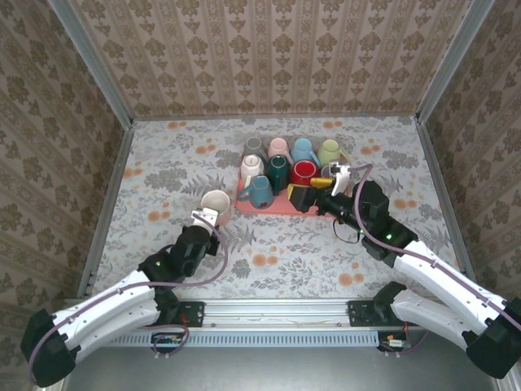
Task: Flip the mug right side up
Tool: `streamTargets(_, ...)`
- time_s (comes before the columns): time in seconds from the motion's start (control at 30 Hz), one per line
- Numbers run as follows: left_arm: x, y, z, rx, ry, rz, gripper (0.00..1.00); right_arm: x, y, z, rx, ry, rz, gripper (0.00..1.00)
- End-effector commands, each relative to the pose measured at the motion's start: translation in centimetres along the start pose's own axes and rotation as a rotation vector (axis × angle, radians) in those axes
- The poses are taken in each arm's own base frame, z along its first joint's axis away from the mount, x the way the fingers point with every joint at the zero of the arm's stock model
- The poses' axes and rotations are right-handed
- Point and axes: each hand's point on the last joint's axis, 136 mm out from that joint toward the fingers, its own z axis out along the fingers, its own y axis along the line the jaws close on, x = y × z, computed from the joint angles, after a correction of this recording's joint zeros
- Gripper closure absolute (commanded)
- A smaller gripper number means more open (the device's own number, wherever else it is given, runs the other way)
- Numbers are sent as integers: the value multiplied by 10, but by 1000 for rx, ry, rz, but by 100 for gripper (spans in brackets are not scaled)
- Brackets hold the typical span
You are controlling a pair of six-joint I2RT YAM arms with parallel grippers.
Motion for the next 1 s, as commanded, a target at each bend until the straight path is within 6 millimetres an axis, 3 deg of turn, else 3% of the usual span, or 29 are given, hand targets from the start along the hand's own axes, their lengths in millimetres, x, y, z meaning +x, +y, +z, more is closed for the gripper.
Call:
streamTargets(0.0, -32, 10, 1, -72, -136, -138, 100, -3, 5, 0, -26, -22, -32, 0)
streamTargets(0.47, -3, 23, 13, -109, -54, -278, 100, -1, 0, -2, -14, -19, -31, 0)
streamTargets(0.73, 9, 19, 19, -94, -3, -280, 99, 0, -2, -1, -1, -12, -26, 0)
streamTargets(0.97, 18, 20, 22, -128, 60, -261, 71, -3, -1, -2, 2, -15, -26, 0)
